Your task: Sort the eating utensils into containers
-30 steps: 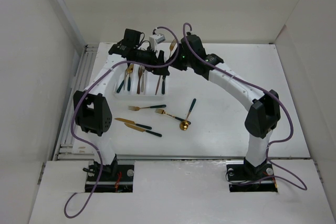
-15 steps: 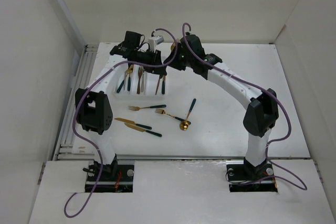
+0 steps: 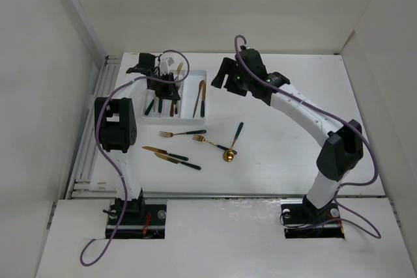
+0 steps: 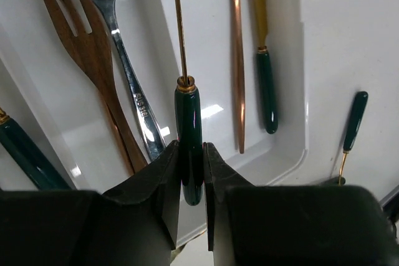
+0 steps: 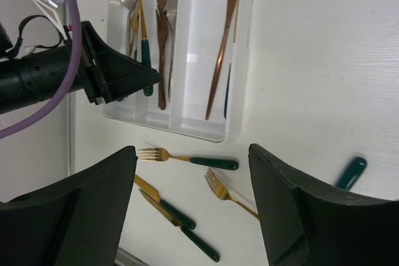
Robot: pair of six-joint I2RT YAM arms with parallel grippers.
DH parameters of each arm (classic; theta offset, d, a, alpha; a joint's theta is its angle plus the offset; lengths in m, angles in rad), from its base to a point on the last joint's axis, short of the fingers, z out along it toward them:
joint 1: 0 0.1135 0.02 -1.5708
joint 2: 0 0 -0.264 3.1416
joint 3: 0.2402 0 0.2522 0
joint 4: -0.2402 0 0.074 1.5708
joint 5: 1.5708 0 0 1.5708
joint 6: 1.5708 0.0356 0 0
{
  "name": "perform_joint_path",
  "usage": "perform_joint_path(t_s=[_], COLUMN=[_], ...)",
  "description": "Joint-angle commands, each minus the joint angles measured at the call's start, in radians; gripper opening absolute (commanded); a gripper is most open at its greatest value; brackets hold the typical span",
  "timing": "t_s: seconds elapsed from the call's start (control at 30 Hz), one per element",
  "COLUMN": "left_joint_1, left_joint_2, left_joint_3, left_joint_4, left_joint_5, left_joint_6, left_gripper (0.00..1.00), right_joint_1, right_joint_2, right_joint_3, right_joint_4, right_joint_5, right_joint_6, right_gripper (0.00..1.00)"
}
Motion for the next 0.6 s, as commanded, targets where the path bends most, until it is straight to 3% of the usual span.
perform_joint_path(t_s=[0.0, 0.17, 0.3, 0.47, 0.57], left_joint_1=[-0.01, 0.009, 0.009, -0.002, -0.002], left_joint_2=[-0.003, 0.02, 0.032, 0.055, 0.055], left_joint_3=[-0.004, -0.051, -0.07, -0.059, -0.05], left_joint_4=[0.045, 0.054, 0.063, 0.013, 0.013], left_joint_5=[-0.039, -0.085, -0.094, -0.076, -0.085], left_joint_6=[-0.042, -0.052, -0.033, 0.0, 0.0], left_gripper=[0.0, 0.0, 0.0, 0.27, 0.38], right_joint_1=[-0.018, -0.027, -0.027, -0.018, -0.007], right_joint_2=[-0.078, -0.057, -0.057, -0.057, -0.084], right_joint_3=[-0.054, -0.1, -0.187, -0.249, -0.249], right_joint_4=[-0.035, -0.168, -0.169, -0.169, -0.169], right_joint_5=[0.083, 0.109, 0.077, 0.031, 0.02], right_joint_6=[-0.039, -0.07, -0.102, -0.197, -0.352], right_gripper=[0.78, 0.8, 0.78, 0.78, 0.78])
